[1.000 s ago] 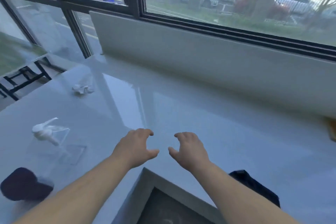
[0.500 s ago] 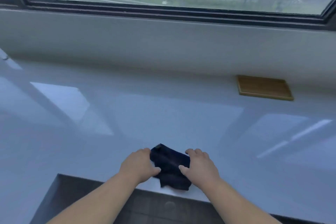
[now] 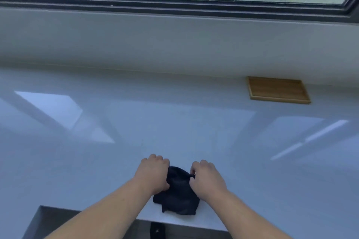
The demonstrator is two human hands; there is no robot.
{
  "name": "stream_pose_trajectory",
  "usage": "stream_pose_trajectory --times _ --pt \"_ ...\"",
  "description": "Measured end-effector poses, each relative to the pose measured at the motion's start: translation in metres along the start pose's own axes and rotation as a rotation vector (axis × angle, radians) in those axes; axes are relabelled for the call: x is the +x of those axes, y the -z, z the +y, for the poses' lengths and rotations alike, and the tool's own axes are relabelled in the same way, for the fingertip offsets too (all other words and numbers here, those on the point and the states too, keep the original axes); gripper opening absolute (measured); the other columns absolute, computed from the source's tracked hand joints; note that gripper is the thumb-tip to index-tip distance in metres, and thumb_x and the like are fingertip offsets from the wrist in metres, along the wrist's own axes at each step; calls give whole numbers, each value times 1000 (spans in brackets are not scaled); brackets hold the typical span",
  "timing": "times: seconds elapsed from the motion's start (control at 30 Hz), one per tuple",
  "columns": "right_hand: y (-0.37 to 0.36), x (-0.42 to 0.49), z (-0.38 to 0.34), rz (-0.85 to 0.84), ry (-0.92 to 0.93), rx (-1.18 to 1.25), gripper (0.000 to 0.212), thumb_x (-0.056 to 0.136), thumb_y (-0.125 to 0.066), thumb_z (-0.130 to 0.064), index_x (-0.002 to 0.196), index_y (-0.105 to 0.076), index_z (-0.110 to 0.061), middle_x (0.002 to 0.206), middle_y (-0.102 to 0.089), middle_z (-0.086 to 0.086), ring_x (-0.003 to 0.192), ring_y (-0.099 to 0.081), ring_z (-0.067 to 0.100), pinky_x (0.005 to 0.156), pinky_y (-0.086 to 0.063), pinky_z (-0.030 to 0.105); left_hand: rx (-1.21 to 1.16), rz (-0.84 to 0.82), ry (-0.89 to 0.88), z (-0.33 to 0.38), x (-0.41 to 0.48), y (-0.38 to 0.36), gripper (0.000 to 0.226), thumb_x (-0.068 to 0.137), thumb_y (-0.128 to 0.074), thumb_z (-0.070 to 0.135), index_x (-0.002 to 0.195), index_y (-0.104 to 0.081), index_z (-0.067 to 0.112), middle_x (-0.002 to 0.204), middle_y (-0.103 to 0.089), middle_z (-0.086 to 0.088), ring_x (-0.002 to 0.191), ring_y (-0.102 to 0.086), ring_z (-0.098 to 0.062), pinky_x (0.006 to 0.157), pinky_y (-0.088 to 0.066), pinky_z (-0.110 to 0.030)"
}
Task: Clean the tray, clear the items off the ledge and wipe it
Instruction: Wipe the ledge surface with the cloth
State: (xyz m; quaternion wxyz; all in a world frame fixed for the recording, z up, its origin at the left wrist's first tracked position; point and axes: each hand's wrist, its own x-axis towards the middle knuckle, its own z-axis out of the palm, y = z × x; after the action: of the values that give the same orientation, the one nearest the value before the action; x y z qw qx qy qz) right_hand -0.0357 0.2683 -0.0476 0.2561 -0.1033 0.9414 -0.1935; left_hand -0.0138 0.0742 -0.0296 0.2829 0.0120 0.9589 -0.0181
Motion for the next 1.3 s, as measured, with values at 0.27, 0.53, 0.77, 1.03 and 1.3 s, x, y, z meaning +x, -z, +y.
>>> stream_pose_trajectory --times 0.27,0.53,0.77,1.03,1.3 --pt "37 42 -26 53 -18 185 10 82 -49 -24 85 -50 -34 84 -61 -10 74 -58 9 63 -51 30 -376 -91 -72 -29 55 22 61 78 -66 60 130 -53 30 120 -63 5 111 -56 -18 85 -49 -34" --pt "57 73 -23 132 -157 143 12 85 -52 -23 86 -50 -35 85 -61 -13 76 -57 6 62 -51 29 -369 23 -128 -42 106 57 22 96 -53 35 114 -62 26 107 -61 6 92 -56 -17 72 -43 -31" --pt "74 106 -14 159 -170 162 9 90 -53 -23 93 -53 -31 91 -62 -12 81 -59 12 64 -51 31 -339 99 -139 -40 133 81 20 100 -50 34 113 -61 24 104 -61 5 89 -58 -18 68 -44 -31" --pt "97 148 -10 243 -96 150 12 95 -51 -19 100 -54 -29 98 -62 -6 88 -58 17 69 -53 36 -306 245 -66 -37 154 97 20 100 -50 33 113 -61 23 110 -61 2 96 -55 -20 77 -51 -36" --pt "83 153 12 95 174 -179 67 97 -52 -45 158 -30 -29 166 -29 4 153 -23 27 124 -22 40 -220 212 -135 -22 154 77 81 86 -53 69 157 -32 36 170 -22 2 150 -27 -24 120 -30 -42"
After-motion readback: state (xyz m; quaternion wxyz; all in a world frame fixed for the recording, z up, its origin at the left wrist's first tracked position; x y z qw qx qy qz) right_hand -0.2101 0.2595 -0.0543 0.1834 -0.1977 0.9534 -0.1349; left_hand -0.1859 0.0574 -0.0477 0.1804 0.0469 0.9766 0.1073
